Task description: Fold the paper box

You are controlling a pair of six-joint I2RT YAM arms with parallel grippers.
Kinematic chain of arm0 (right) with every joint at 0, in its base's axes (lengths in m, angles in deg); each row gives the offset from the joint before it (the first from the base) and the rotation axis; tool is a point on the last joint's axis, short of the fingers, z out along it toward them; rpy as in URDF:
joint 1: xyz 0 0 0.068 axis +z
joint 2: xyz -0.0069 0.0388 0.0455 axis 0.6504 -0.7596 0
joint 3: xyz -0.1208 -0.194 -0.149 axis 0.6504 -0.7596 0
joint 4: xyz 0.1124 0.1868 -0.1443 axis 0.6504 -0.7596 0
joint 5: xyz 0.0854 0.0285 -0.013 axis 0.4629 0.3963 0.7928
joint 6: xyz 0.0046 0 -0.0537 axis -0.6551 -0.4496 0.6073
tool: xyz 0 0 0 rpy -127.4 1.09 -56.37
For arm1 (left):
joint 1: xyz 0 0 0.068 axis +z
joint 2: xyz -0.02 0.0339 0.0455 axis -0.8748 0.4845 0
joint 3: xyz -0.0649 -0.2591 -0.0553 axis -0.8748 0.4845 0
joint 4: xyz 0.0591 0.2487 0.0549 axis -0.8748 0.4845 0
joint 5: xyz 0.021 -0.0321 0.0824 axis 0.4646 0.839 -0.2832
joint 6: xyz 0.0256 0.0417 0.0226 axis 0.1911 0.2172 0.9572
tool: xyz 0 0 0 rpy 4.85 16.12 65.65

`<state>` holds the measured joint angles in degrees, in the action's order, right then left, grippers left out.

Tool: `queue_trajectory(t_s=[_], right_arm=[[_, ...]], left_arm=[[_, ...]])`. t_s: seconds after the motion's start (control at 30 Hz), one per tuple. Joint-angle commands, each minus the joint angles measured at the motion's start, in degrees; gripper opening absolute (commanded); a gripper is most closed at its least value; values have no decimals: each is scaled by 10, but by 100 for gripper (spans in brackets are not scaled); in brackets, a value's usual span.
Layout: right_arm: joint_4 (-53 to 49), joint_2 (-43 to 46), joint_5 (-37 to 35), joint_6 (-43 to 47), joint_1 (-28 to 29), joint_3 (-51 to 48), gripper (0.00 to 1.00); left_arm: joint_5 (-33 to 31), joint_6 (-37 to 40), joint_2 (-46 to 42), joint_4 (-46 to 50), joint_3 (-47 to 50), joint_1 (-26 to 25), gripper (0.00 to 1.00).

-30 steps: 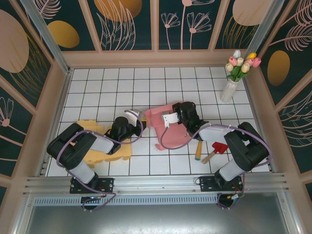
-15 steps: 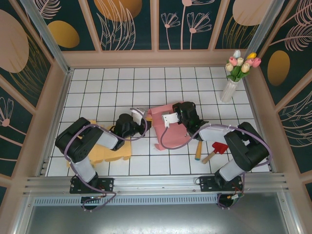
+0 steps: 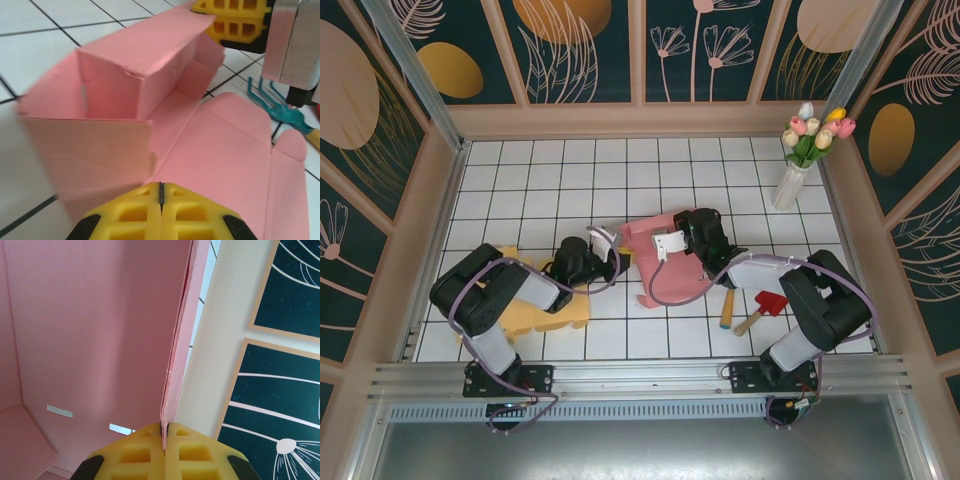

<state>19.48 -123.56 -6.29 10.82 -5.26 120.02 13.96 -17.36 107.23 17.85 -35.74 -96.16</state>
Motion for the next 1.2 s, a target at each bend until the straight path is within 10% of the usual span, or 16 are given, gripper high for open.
queue_trajectory(t_s=[0.0,0.27,0.63,1.17], right_arm=[[-75,-18,0,9,3,-6,0],[-79,-19,-2,9,4,-4,0],[-91,-24,-2,9,3,0,0],[-95,-25,-6,14,4,0,0]], left_arm=[[-73,14,-57,15,20,2,0],[-145,-17,-63,59,10,20,0],[19,32,58,-6,-30,34,0],[99,27,63,-10,-60,33,0]])
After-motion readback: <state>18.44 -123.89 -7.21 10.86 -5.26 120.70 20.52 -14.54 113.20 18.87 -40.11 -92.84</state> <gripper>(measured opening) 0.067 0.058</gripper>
